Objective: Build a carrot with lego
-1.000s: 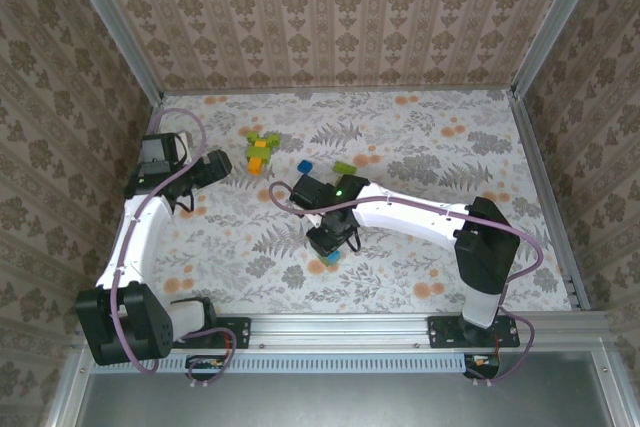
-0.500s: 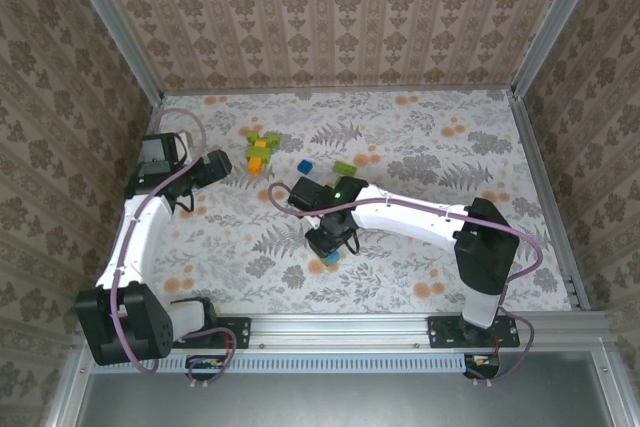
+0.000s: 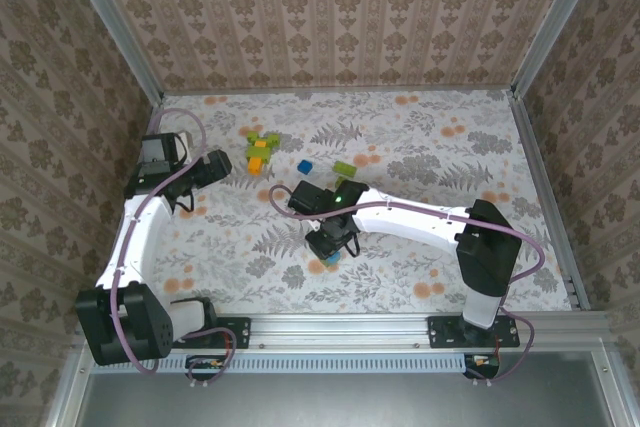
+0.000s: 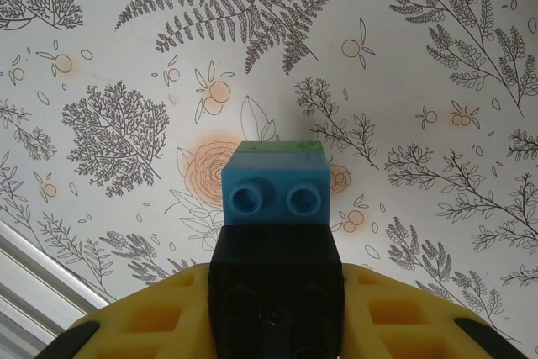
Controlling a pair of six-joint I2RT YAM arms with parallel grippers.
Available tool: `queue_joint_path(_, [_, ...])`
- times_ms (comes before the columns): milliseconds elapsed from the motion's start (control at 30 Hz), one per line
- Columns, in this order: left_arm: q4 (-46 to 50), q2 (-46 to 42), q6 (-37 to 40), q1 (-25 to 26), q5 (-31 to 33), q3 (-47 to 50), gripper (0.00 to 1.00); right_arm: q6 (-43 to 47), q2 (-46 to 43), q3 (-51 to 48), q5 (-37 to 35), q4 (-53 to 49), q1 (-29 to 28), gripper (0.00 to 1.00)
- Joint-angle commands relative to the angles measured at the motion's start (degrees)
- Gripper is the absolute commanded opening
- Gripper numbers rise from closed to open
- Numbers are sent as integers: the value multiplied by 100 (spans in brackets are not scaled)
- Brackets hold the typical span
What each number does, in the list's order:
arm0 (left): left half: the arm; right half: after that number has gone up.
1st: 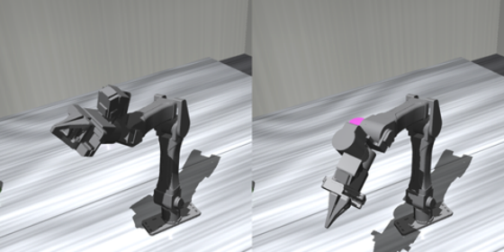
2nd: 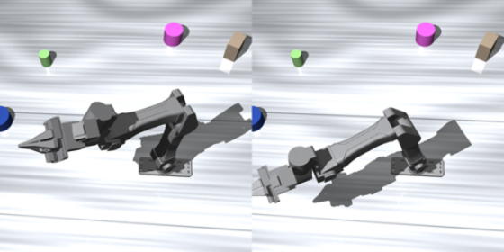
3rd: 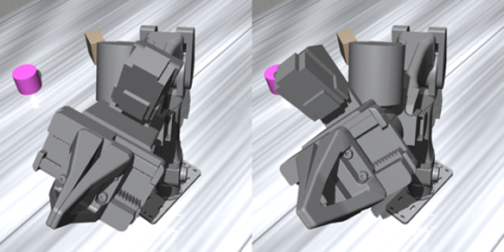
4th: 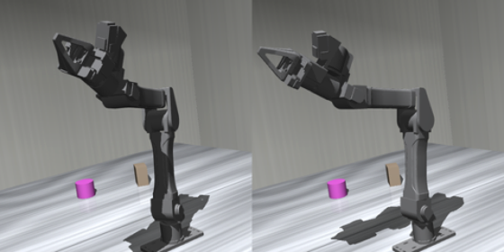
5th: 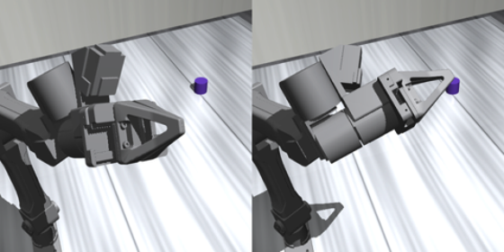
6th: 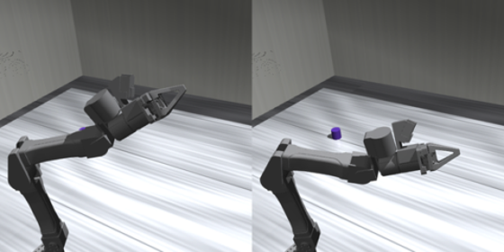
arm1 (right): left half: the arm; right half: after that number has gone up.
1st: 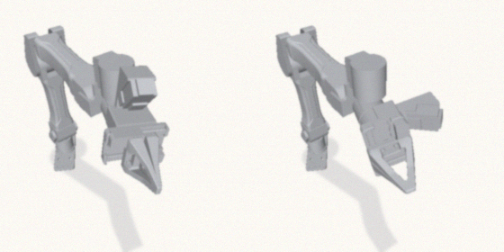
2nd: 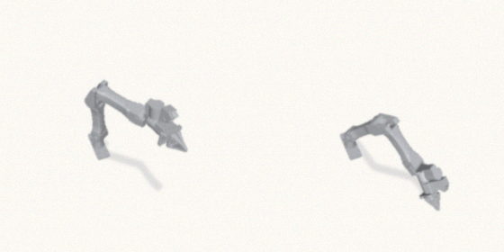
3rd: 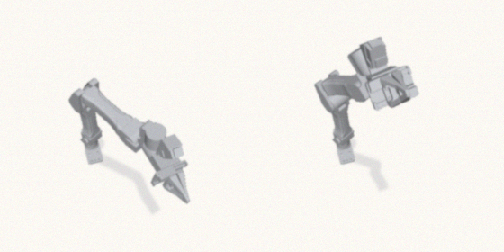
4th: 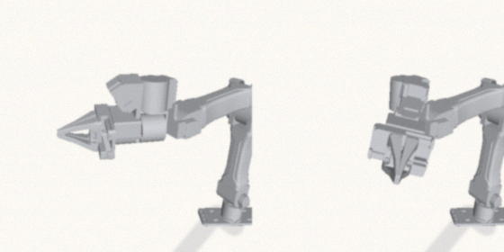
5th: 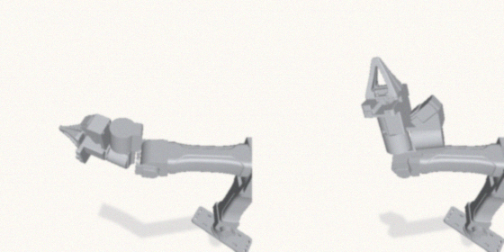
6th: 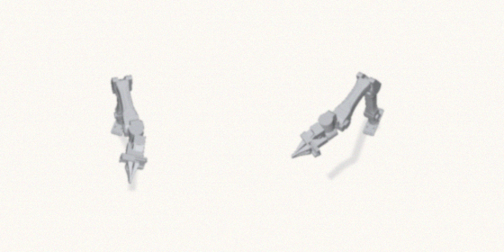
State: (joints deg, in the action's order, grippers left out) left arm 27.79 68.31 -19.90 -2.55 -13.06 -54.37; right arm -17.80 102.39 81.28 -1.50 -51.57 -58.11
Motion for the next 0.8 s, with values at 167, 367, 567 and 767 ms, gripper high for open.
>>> queue_joint_path(167, [-16, -24, 77, 36, -30, -3, 100, -70, 512, -361, -173, -445, -96, 31])
queue_joint_path(367, [-17, -24, 82, 43, -21, -2, 100, 5, 698, -592, -40, -363, -105, 29])
queue_joint_path(567, [-19, -29, 74, 38, -21, -9, 100, 121, 615, -535, 54, -339, -104, 29])
queue_joint_path(767, [-6, -29, 74, 41, -21, -15, 100, 618, 341, 112, -14, -653, -104, 29])
